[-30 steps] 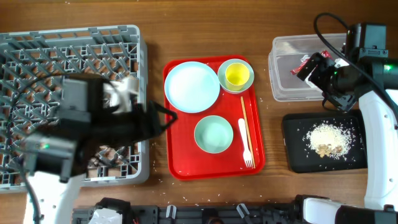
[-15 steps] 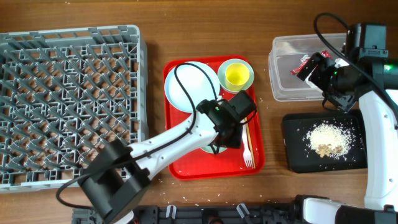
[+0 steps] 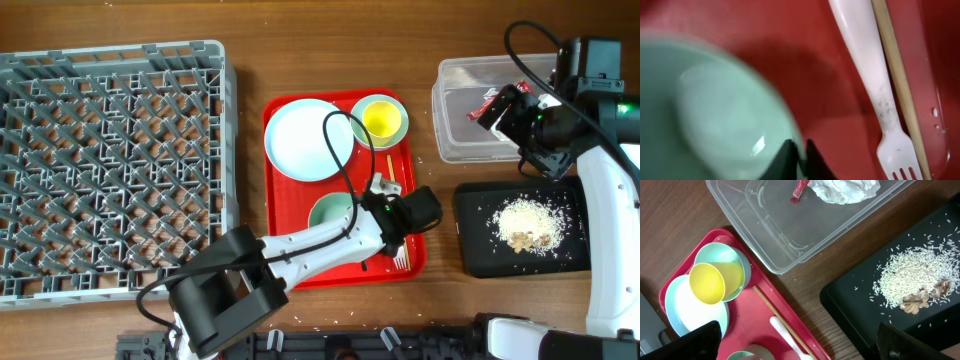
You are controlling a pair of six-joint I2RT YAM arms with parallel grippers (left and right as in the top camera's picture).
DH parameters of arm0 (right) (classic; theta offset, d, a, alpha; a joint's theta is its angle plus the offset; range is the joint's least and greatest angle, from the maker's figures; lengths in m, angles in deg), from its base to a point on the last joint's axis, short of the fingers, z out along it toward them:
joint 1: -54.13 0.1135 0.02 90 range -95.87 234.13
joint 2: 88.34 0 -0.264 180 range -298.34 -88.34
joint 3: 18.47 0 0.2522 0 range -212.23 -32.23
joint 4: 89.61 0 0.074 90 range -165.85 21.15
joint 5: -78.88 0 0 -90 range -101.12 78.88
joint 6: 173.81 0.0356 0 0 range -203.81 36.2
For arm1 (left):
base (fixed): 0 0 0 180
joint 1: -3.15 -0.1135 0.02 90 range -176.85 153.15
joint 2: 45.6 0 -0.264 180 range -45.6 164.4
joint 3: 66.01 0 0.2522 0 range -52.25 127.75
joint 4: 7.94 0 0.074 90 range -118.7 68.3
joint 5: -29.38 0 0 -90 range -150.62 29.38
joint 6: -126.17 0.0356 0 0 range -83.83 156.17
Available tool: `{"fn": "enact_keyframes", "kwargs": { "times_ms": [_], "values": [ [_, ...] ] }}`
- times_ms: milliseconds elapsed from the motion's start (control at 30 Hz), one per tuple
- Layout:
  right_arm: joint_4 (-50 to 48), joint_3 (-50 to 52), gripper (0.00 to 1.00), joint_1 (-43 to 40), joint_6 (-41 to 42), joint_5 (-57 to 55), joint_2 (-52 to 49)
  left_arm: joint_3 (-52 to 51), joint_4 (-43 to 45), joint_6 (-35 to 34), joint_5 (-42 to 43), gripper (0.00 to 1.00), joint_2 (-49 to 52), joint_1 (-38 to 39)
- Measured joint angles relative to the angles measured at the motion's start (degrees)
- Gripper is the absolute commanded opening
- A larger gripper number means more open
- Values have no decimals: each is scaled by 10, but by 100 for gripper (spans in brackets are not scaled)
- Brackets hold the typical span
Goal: Sort waste into correct bins and load items into the dishwasher rack
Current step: 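Grasp the empty light-blue bowl rim with the left gripper, then place the bowl upside down into the dish rack and release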
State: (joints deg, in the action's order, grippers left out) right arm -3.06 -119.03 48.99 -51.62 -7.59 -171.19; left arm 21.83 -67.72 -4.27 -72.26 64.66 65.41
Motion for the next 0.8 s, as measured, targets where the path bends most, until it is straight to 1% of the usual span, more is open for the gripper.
{"fn": "enact_keyframes", "kwargs": {
  "times_ms": [100,167,233,300,367,400,467,533,567,600,667,733,800],
  "values": [
    [0,0,100,0,0,0,0,0,-4,0,-5,4,0,0],
    [0,0,100,0,0,0,0,2,-30,0,-5,4,-7,0],
    [0,0,100,0,0,0,0,12,-52,0,3,4,-34,-3],
    [0,0,100,0,0,0,0,27,-64,0,10,4,-84,-14],
    [0,0,100,0,0,0,0,40,-71,14,20,4,-177,-62],
    [0,0,100,0,0,0,0,43,-72,30,31,4,-220,-99],
    [0,0,100,0,0,0,0,47,-71,73,71,4,-292,-209],
    [0,0,100,0,-2,0,0,49,-60,135,156,4,-343,-376],
    [0,0,100,0,-2,0,0,49,-51,156,207,4,-349,-453],
    [0,0,100,0,-2,0,0,50,-31,183,281,4,-347,-560],
    [0,0,100,0,-2,0,0,50,10,206,404,4,-323,-706],
    [-1,0,100,0,-2,0,0,50,49,215,506,4,-287,-795],
    [0,0,100,0,-2,0,0,50,96,220,652,4,-212,-901]
  ]
}}
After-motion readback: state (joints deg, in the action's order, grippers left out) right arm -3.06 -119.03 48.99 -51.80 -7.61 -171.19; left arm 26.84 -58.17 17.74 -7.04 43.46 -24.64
